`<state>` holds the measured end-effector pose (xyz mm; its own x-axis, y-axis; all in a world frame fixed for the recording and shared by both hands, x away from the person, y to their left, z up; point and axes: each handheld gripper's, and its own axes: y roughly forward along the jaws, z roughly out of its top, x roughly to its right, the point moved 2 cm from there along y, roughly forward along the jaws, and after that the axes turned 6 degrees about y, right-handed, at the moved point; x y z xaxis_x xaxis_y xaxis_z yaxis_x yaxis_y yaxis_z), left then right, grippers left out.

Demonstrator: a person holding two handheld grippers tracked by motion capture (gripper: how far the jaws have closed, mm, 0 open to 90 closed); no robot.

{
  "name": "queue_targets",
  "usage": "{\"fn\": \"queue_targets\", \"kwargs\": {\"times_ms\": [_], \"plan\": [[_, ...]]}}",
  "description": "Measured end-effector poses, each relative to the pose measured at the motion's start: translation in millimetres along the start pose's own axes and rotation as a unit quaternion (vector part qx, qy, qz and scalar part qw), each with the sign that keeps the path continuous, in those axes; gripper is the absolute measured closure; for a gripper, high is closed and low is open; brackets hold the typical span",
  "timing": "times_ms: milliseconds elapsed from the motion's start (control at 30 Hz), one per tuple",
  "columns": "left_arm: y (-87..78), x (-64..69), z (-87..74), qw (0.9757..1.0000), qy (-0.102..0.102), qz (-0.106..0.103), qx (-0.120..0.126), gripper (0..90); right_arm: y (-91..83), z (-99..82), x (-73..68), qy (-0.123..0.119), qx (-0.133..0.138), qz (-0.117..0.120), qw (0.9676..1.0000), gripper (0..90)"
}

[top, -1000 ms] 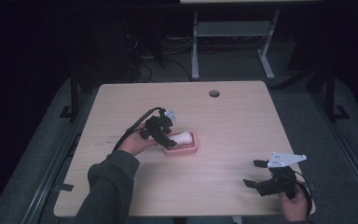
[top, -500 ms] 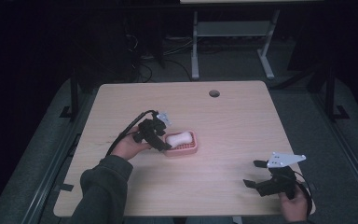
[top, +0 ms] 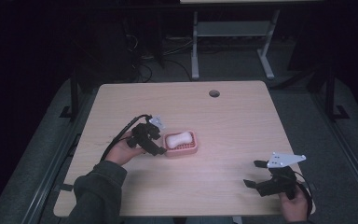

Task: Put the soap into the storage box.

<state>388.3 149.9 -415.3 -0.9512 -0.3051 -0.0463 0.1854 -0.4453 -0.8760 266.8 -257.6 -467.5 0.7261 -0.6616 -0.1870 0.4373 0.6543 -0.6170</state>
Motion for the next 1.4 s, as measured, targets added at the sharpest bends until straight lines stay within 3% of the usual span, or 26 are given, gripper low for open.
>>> {"fn": "queue_targets", "kwargs": {"times_ms": [733, 1400], "plan": [[-15.3, 14.1, -28.0, 0.9999, 0.004, 0.013, 0.005, 30.4, -2.9, -1.7, 1.0, 0.004, -0.003, -0.01, 0.9999, 14.2], [-15.5, 25.3, -51.7, 0.9998, -0.003, 0.015, 0.009, 29.1, -3.7, -2.8, 0.9, 0.007, -0.006, -0.011, 0.9999, 14.2]]}}
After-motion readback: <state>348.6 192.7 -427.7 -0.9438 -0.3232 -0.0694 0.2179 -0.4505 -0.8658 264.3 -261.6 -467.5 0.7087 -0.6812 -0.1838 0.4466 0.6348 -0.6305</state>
